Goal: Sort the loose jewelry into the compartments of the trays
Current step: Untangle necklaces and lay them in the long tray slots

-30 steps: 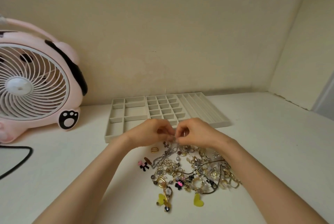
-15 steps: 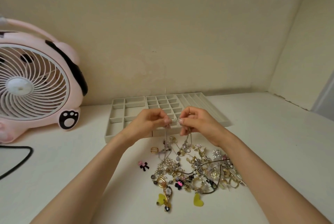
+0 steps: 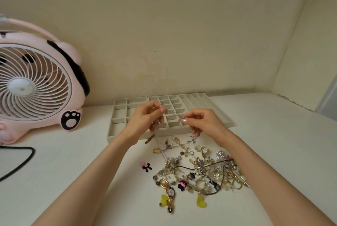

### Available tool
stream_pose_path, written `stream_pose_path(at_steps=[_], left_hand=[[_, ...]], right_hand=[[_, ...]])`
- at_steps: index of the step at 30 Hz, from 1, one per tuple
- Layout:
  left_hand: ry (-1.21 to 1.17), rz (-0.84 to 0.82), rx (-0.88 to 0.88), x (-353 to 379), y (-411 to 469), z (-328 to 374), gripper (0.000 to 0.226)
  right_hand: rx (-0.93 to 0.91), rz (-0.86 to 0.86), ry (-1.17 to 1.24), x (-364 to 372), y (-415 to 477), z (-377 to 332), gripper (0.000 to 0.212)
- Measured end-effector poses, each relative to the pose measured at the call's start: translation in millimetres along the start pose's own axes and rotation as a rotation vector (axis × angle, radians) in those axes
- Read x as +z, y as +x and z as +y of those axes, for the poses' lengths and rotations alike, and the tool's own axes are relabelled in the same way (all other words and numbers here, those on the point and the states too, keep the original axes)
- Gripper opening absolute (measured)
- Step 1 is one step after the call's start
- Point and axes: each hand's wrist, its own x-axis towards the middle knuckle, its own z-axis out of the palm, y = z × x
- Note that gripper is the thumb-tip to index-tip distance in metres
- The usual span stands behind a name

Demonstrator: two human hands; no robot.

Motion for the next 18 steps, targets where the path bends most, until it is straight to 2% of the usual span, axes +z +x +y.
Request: stream_pose_path(at_steps=[3, 6, 12, 18], left_hand=[[0.072, 0.003, 0.039, 0.5, -0.6, -0.9, 0.012], [0.148, -0.066, 0.042, 2.7, -1.8, -0.5, 0.011], [0.246, -0.277, -0.141, -4.6, -1.8, -4.8, 0.014], [0.149, -0.214, -0.144, -8.0, -1.9, -3.6, 0.015]], right_hand=[[-0.031, 0.070, 0.107, -2.1, -0.5, -2.4, 0.009], [-0.060, 0.124, 0.166, -2.9, -0.2, -4.8, 0.011], [-0.098, 0.258, 0.248, -4.6, 1.2, -5.9, 0.010], [-0.083, 0.250, 0.262, -8.0, 0.0, -3.8, 0.016]])
